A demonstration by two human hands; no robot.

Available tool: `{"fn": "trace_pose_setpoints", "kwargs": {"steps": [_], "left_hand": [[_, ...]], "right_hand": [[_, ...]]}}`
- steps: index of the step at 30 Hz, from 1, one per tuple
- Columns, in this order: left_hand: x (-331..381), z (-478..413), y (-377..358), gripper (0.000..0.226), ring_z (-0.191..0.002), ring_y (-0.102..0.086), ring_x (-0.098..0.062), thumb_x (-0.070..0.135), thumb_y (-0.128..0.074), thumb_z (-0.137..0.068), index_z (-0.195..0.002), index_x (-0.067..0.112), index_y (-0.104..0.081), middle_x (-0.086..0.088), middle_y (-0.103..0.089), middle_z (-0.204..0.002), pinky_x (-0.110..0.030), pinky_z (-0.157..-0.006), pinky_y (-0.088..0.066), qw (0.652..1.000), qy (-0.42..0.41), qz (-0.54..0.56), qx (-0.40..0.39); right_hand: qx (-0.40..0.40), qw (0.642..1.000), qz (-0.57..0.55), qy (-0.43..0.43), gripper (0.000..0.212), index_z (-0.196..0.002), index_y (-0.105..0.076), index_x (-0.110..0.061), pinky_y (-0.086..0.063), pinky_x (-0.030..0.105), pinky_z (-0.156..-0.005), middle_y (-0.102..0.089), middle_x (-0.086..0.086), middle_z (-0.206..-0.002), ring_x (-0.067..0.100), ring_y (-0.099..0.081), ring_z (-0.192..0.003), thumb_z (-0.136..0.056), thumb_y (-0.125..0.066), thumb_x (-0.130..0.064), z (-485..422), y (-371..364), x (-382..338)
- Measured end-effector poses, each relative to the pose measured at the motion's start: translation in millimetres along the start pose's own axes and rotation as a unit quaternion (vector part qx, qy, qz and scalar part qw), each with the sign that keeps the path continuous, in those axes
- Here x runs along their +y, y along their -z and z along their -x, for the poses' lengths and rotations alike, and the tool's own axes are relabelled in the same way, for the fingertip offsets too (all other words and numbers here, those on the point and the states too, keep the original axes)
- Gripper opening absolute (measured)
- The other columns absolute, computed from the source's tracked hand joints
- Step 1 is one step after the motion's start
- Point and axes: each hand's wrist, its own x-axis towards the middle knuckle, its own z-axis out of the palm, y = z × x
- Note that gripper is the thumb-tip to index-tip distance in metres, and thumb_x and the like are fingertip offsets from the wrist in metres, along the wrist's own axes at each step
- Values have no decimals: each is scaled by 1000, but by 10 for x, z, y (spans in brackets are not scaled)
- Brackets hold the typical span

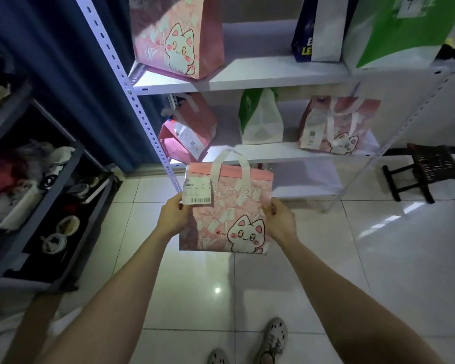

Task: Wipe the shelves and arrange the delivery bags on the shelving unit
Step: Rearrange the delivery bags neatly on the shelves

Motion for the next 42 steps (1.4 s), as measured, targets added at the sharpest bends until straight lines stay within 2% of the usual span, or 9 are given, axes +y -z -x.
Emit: {"fn": "trace_pose_setpoints", "kwargs": {"steps": [3,9,13,18,21,24,27,33,42], "left_hand": [[-124,-70,-110,22,-92,-76,-22,39,-57,-103,-116,36,-74,7,-80,-103,-48,-83,-65,999,36,0,1],[-472,-183,-313,21,-99,-76,-18,34,-60,-101,-119,34,-70,9,-78,-109,-49,-87,-64,995,95,7,4],[-724,-256,-523,43,-109,-72,-20,15,-80,-84,-119,34,-63,5,-75,-117,-52,-92,-64,988,143,39,-54],[-989,-411,-761,60,-112,-69,-21,4,-80,-85,-131,30,-52,3,-72,-122,-53,-95,-63,980,168,19,-103],[-1152,-552,-857,45,-108,-70,-25,19,-72,-99,-134,32,-47,4,-69,-119,-52,-89,-64,976,179,-7,-121],[-1272,-759,-934,44,-111,-69,-27,20,-70,-100,-138,29,-49,2,-69,-119,-55,-94,-63,979,170,-5,-109],[-1428,-1055,-979,44,-114,-67,-28,17,-71,-98,-135,27,-50,-1,-69,-120,-50,-97,-60,985,148,2,-87],[-1879,-1643,-1255,45,-104,-66,-26,7,-68,-95,-133,24,-51,0,-68,-114,-28,-69,-51,991,129,20,-42],[-2731,-2511,-1974,57,-106,-64,-27,8,-69,-94,-145,22,-46,3,-64,-122,-38,-90,-54,995,88,33,20]], "right_hand": [[-19,999,-15,-32,17,-102,-67,-25,-57,41,-80,-75,-1,-97,27,-69,-90,-105,-55,-37,-177,-127,186],[-107,993,-30,-50,13,-109,-68,-18,-59,42,-85,-75,0,-96,23,-70,-92,-102,-65,-29,-465,-425,422],[-104,993,2,-61,19,-87,-54,-15,-48,32,-64,-60,-1,-78,20,-56,-74,-103,-62,-23,-602,-559,614],[-97,991,1,-88,15,-105,-59,0,-40,6,-43,-68,17,-100,18,-61,-74,-105,-58,-16,-807,-696,733],[-85,993,2,-76,13,-113,-63,-8,-43,10,-54,-71,8,-108,23,-66,-89,-105,-59,-17,-926,-797,716],[-76,994,13,-75,20,-126,-63,-17,-45,26,-76,-69,0,-113,20,-61,-96,-106,-58,-21,-1060,-930,678],[-105,991,13,-88,33,-138,-54,-24,-53,29,-77,-67,-5,-121,20,-65,-104,-106,-55,-19,-1212,-1127,658],[-117,990,55,-58,68,-142,-46,-35,-54,41,-102,-62,6,-135,30,-62,-119,-81,-47,-4,-1752,-1757,1019],[-105,992,70,5,64,-133,-40,-33,-48,33,-85,-63,5,-130,30,-62,-116,-82,-56,3,-2665,-2685,1853]]}}
